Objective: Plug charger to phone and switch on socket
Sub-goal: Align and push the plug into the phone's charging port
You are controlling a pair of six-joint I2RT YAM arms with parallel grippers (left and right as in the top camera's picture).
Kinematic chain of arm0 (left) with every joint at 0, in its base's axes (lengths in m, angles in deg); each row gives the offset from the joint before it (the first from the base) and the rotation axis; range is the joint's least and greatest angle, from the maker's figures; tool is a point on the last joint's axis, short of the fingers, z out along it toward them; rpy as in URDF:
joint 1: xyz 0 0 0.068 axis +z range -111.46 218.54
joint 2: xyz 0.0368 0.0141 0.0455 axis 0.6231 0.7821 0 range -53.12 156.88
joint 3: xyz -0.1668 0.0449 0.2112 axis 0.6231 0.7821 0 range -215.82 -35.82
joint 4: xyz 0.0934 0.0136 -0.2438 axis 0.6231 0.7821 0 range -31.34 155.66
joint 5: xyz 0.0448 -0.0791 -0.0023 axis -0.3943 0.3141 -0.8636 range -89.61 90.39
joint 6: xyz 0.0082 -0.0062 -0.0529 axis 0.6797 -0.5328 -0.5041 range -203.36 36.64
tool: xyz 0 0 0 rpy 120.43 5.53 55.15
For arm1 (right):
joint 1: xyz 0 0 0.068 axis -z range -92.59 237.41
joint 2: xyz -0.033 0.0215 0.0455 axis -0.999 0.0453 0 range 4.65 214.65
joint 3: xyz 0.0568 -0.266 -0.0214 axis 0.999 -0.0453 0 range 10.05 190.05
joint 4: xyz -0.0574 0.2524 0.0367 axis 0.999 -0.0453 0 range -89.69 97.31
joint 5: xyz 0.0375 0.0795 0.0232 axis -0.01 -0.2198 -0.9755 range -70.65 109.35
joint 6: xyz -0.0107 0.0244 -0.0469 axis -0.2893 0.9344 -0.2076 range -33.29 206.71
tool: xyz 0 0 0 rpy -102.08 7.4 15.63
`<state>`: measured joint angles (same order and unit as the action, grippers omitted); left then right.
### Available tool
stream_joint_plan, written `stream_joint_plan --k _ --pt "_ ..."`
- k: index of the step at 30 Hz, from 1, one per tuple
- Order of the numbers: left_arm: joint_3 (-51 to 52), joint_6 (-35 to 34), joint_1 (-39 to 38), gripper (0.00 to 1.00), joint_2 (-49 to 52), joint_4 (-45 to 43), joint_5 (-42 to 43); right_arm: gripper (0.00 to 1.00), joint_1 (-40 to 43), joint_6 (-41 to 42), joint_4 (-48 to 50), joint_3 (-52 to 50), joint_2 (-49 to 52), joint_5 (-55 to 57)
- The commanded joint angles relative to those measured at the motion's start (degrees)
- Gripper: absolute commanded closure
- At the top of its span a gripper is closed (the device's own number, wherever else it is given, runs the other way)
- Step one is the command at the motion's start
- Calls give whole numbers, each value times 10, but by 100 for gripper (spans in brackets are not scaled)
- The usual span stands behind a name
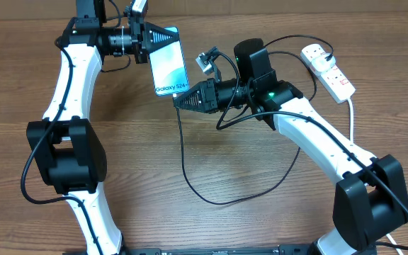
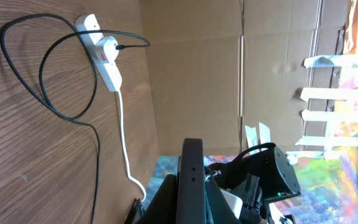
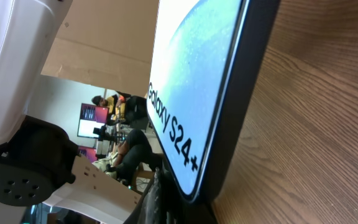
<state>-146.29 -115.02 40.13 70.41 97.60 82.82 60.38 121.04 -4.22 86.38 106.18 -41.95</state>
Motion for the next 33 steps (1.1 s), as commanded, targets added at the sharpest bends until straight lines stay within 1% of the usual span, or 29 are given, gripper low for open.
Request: stream_joint_plan --k 1,16,23,33 --pt "-11 -14 -7 96 -19 -2 21 96 1 2 7 -3 2 -2" --pt "-11 -14 -16 96 -19 -2 29 96 3 3 8 -3 2 3" --pt "-11 -11 -16 95 -19 -2 32 96 20 28 27 -3 2 8" --pt "-11 -9 -16 95 -19 -2 47 96 21 43 41 -3 3 30"
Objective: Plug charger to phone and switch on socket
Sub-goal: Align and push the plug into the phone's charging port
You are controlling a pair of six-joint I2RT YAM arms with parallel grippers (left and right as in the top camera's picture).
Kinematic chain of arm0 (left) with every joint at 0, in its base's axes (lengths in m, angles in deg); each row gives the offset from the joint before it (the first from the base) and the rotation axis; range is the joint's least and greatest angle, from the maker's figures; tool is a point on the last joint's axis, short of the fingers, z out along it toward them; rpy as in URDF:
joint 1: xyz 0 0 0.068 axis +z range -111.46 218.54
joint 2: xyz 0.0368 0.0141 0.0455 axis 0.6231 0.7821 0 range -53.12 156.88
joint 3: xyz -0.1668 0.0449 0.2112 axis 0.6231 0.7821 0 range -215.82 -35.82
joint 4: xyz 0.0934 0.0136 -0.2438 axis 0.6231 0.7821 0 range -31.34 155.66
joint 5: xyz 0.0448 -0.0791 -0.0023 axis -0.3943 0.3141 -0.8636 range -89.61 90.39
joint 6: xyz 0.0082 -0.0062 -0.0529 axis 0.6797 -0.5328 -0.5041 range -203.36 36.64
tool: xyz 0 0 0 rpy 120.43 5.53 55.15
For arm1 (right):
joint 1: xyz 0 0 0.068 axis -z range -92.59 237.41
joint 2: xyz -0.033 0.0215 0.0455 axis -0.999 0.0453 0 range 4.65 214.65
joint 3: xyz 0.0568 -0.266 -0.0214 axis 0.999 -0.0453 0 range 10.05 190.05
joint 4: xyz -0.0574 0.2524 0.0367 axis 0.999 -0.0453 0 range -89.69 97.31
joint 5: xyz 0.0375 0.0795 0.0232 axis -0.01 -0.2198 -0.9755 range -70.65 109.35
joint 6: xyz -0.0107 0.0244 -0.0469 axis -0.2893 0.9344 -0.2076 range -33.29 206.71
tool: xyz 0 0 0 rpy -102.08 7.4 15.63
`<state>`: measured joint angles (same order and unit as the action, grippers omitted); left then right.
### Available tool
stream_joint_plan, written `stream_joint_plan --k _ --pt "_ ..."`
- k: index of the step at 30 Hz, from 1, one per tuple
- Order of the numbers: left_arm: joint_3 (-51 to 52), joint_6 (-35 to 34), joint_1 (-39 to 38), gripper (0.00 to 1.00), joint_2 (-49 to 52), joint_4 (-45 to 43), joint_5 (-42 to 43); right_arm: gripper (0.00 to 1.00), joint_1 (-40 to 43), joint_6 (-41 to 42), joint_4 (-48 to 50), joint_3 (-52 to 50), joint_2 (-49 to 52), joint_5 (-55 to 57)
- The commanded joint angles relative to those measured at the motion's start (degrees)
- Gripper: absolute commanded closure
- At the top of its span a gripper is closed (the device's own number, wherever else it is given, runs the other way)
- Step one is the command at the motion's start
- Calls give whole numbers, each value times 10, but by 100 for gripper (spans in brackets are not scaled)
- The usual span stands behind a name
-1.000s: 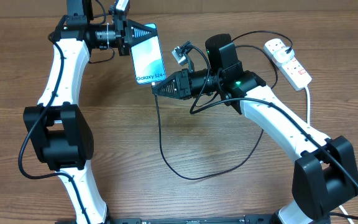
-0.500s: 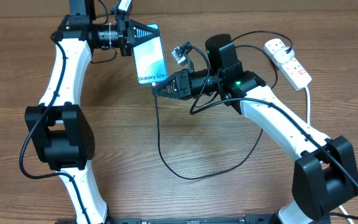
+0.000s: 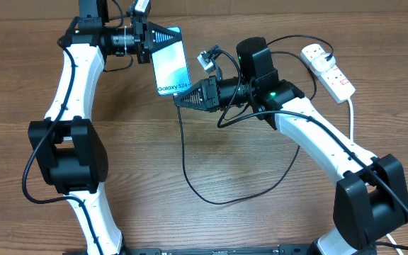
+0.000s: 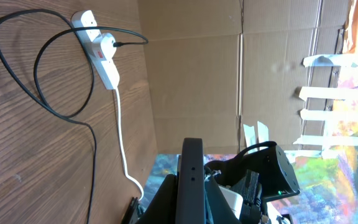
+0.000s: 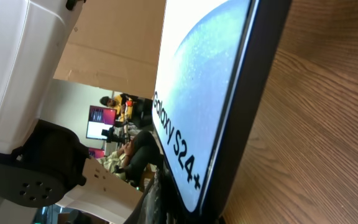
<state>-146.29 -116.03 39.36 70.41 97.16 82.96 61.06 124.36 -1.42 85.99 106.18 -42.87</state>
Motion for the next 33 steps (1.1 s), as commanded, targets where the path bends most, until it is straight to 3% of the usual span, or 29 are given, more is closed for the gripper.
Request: stream_joint_plan --k 1,26,33 --pt "-11 1 -9 96 -19 2 46 96 14 12 18 1 3 39" --pt "-11 1 -9 96 -19 3 60 96 14 20 54 1 6 53" --pt "-11 1 -9 96 -19 2 59 83 15 13 28 1 5 41"
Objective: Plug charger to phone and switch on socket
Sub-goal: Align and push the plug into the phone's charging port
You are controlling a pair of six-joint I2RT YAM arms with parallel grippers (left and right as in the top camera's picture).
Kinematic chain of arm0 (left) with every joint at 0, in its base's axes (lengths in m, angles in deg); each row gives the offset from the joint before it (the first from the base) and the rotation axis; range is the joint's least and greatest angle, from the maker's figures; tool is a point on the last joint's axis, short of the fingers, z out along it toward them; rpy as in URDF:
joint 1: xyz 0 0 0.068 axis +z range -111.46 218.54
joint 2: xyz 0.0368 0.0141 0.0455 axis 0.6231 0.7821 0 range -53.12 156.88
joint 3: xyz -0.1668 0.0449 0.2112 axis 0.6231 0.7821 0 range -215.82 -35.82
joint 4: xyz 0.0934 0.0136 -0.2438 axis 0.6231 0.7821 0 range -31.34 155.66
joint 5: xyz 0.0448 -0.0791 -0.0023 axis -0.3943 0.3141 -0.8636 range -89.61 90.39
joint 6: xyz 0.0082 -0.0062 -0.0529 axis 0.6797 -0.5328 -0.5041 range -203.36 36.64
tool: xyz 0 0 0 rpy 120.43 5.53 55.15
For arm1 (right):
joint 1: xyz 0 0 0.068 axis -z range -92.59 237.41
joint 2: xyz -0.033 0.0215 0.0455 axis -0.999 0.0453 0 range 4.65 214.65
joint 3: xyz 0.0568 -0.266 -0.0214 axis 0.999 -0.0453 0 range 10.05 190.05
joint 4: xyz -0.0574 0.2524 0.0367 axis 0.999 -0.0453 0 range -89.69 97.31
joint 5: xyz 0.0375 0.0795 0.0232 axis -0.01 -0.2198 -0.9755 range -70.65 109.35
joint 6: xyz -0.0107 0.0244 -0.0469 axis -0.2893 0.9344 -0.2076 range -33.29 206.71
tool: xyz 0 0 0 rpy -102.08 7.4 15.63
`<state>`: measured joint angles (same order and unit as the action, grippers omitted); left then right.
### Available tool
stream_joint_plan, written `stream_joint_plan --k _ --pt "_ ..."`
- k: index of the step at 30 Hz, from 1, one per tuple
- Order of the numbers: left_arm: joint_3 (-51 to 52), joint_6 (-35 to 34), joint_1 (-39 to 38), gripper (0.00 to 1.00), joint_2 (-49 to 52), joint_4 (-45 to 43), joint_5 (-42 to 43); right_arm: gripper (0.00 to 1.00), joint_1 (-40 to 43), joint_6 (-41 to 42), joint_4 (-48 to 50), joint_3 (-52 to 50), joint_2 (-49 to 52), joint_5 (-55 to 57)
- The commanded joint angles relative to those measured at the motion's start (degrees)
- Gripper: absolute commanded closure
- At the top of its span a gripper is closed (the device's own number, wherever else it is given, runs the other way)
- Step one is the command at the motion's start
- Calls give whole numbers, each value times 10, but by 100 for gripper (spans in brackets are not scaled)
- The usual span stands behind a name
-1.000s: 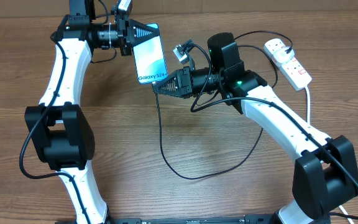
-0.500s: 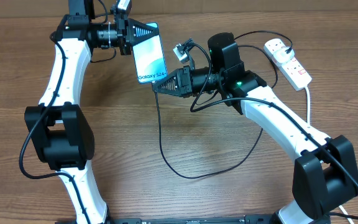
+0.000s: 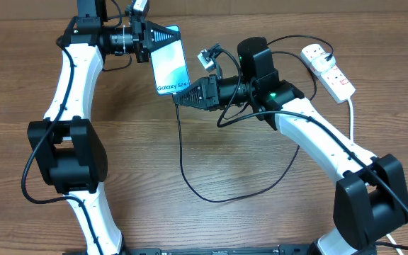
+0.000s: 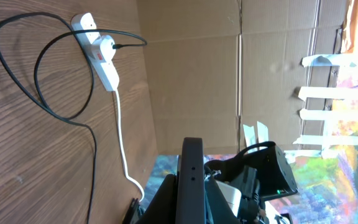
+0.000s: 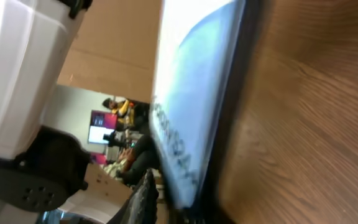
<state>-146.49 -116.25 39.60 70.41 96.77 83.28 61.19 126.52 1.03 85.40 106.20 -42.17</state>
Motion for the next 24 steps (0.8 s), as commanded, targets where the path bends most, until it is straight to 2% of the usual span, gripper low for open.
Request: stream_joint_plan --k 1,12,19,24 --pt "-9 6 -11 96 -19 6 56 83 13 -8 2 7 5 31" --pt "-9 5 -11 96 -19 6 45 75 13 -10 -9 7 5 -62" --pt "-9 5 -9 96 -19 5 35 74 10 -69 -93 7 5 -48" --pt "-9 -5 -9 96 -19 1 24 74 -8 -73 -87 7 5 -39"
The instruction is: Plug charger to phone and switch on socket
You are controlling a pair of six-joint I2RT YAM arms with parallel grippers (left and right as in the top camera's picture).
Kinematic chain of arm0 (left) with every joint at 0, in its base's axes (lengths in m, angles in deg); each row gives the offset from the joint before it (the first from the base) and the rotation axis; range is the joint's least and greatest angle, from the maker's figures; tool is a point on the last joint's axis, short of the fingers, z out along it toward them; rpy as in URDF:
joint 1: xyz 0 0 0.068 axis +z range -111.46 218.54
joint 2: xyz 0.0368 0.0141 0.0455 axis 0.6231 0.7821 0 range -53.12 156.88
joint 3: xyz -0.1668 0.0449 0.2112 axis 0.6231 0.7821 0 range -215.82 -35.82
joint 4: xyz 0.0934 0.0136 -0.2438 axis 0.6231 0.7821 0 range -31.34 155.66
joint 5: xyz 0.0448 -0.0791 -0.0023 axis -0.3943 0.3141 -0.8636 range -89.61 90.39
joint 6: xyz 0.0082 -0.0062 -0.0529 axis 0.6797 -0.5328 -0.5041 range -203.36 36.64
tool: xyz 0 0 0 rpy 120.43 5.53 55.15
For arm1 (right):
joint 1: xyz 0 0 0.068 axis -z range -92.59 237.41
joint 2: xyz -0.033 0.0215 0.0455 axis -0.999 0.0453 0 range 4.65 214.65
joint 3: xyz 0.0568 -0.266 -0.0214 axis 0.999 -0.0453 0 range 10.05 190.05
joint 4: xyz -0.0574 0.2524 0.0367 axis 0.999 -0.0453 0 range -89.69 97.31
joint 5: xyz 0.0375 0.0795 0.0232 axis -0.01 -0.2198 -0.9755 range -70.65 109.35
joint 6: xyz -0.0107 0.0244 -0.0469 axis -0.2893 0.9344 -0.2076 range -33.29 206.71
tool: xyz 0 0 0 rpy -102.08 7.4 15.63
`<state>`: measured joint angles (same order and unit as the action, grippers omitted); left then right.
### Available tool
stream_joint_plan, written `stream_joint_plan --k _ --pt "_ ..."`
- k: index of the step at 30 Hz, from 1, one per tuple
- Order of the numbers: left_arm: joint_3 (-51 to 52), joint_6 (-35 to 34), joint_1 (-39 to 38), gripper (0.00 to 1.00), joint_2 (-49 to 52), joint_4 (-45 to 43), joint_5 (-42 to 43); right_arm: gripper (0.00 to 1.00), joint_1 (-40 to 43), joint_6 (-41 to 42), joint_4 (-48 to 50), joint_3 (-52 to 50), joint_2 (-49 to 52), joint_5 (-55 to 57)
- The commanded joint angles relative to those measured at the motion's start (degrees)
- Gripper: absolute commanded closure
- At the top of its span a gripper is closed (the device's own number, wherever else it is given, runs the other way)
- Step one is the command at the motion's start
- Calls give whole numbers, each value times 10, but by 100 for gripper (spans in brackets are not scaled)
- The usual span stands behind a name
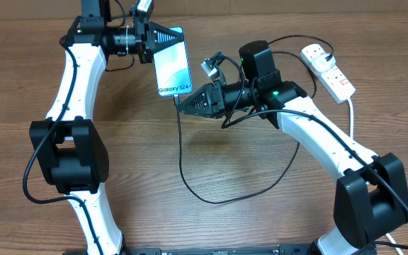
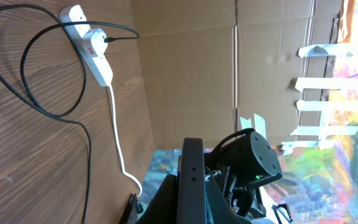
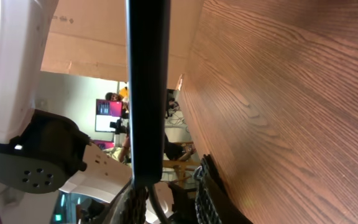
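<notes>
My left gripper (image 1: 166, 35) is shut on the top end of the phone (image 1: 173, 65) and holds it above the table, its lit "Galaxy S24+" screen facing up. In the left wrist view the phone (image 2: 192, 177) shows edge-on between the fingers. The black charger cable (image 1: 180, 145) leaves the phone's bottom edge; in the right wrist view its plug end (image 3: 155, 198) sits in the phone (image 3: 148, 93). My right gripper (image 1: 180, 105) stands open just below that edge, one finger on each side of the cable (image 3: 169, 190).
A white socket strip (image 1: 329, 70) with red switches lies at the back right, with the charger adapter (image 1: 315, 51) plugged into it; it also shows in the left wrist view as the strip (image 2: 89, 41). The cable loops (image 1: 261, 190) across the wooden table between the arms.
My right gripper has opened and drawn back a little from the phone's bottom edge, leaving the cable end in the phone. In the right wrist view the phone now shows edge-on instead of screen-on.
My left gripper held the phone up throughout. My right gripper was shut on the cable end at the phone's bottom edge 3.0 s and 1.9 s ago, then pressed closer 0.8 s ago. Now it is open and the cable hangs from the phone.
</notes>
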<state>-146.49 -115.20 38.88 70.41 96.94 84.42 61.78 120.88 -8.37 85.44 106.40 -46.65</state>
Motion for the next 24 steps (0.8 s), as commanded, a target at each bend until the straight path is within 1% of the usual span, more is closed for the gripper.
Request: stream_joint_plan --k 1,7,8,9,10,17,24 --pt "-9 -16 -2 96 -19 0 11 74 -17 -16 15 6 3 5" --pt "-9 -16 -2 96 -19 0 11 75 -26 -10 36 6 3 6" --pt "-9 -16 -2 96 -19 0 11 79 -26 -10 36 6 3 11" --pt "-9 -16 -2 96 -19 0 11 86 -26 -10 35 6 3 15" --pt "-9 -16 -2 96 -19 0 11 96 -26 -10 35 6 3 19" --pt "-9 -14 -3 96 -19 0 13 96 -25 -10 37 6 3 21" --pt "-9 -9 -4 96 -19 0 31 96 -13 14 58 6 3 21"
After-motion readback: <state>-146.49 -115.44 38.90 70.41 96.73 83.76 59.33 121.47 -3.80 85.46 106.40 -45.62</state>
